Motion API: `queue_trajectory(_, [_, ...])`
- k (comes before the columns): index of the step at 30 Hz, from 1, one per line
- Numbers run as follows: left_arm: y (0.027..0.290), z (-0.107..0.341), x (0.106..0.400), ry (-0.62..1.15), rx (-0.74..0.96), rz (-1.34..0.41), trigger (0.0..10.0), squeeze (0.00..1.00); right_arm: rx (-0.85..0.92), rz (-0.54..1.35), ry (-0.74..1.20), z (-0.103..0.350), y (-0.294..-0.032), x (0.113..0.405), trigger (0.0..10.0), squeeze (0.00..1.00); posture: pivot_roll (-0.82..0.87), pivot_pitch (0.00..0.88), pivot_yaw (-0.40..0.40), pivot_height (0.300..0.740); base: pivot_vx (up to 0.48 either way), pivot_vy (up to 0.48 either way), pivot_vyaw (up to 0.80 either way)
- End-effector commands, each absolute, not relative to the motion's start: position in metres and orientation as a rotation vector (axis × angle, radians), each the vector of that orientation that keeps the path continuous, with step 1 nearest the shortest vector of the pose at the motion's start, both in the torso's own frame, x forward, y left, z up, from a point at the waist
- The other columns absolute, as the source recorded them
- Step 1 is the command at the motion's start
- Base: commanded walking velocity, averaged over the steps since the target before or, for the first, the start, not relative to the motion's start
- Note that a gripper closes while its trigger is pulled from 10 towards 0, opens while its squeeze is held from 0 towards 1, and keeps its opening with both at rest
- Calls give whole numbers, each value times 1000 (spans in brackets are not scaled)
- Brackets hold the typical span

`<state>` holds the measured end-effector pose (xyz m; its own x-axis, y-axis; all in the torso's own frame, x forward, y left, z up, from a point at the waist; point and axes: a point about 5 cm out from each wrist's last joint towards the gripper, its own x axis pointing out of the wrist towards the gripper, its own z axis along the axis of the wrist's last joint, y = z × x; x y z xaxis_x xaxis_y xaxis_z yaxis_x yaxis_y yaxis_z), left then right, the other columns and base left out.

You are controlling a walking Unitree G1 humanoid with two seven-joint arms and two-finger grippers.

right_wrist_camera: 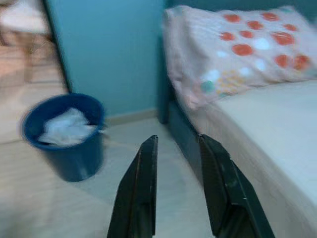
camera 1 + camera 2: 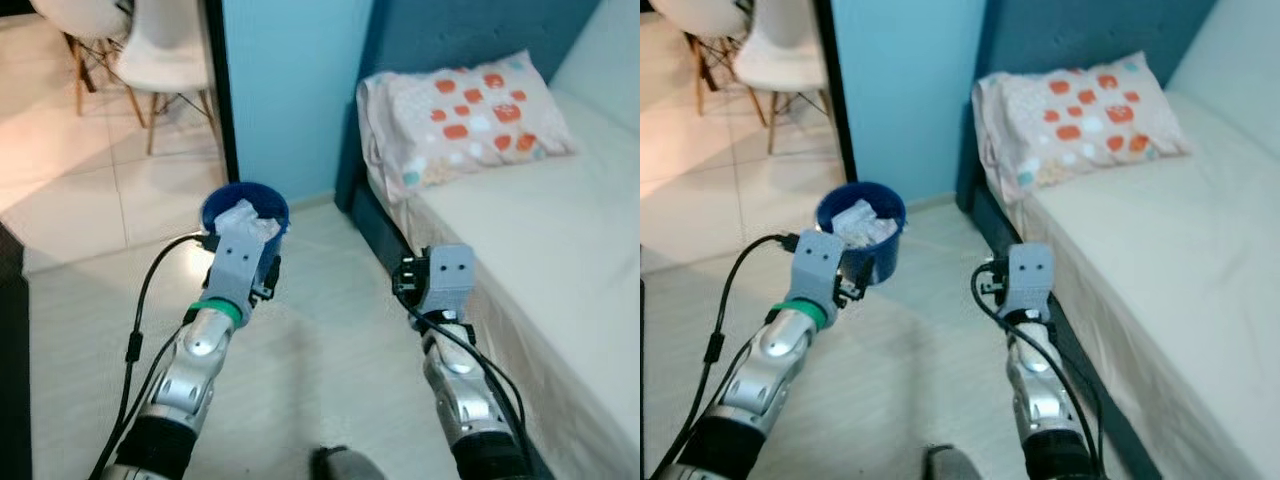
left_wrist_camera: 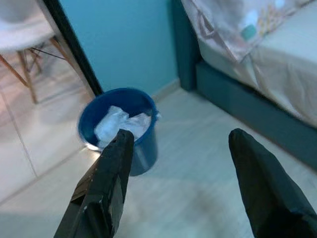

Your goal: Clean up the room

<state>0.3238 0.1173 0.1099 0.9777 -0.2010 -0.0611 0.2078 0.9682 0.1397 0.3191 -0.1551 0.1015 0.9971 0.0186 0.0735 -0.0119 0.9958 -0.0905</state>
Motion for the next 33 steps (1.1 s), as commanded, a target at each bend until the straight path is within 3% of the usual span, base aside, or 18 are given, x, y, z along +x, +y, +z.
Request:
queue_trajectory(1, [115,111,324,56,127,-226,10000,0,-76,6,-76,103,-156,319,10000,0,-123,86,40,723,0,0,-800])
queue_trajectory(33, [102,136,331,-10,68,-297,10000,0,-2,14,-173,119,-156,320,10000,0,-131,73,42,723,0,0,-800])
